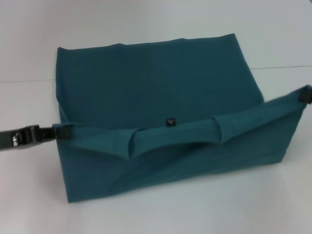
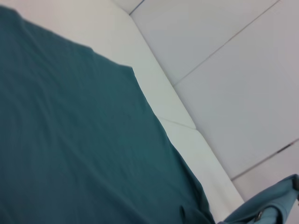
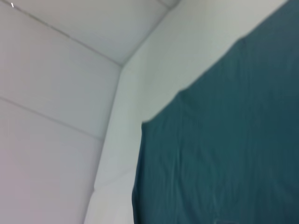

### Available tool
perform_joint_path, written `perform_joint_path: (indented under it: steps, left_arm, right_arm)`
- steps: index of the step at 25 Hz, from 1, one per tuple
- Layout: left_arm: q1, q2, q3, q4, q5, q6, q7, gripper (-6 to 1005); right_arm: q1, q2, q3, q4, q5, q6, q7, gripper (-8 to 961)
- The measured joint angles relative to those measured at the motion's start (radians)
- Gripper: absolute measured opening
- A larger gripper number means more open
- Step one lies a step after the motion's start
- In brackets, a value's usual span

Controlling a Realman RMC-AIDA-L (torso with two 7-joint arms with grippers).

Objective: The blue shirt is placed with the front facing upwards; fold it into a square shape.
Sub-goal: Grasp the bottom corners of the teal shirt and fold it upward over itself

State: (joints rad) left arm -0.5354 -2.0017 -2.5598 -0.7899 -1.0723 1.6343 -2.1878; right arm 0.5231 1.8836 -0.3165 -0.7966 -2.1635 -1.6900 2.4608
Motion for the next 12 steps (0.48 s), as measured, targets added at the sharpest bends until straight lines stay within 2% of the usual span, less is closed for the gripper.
perform_joint_path:
  steps: [6, 12]
  left_arm:
    - [-0.066, 0.014, 0.012, 0.032, 0.0, -0.09, 0.02, 52]
    - [-0.111, 0.018, 0.027, 0.048, 0.0, -0.163, 0.035, 53]
  right_arm:
    - [0.032, 0.0, -0.002, 0.03, 0.04, 0.073, -0.007, 31]
    - [0.057, 0.004, -0.003, 0.034, 0.045, 0.137, -0.008, 32]
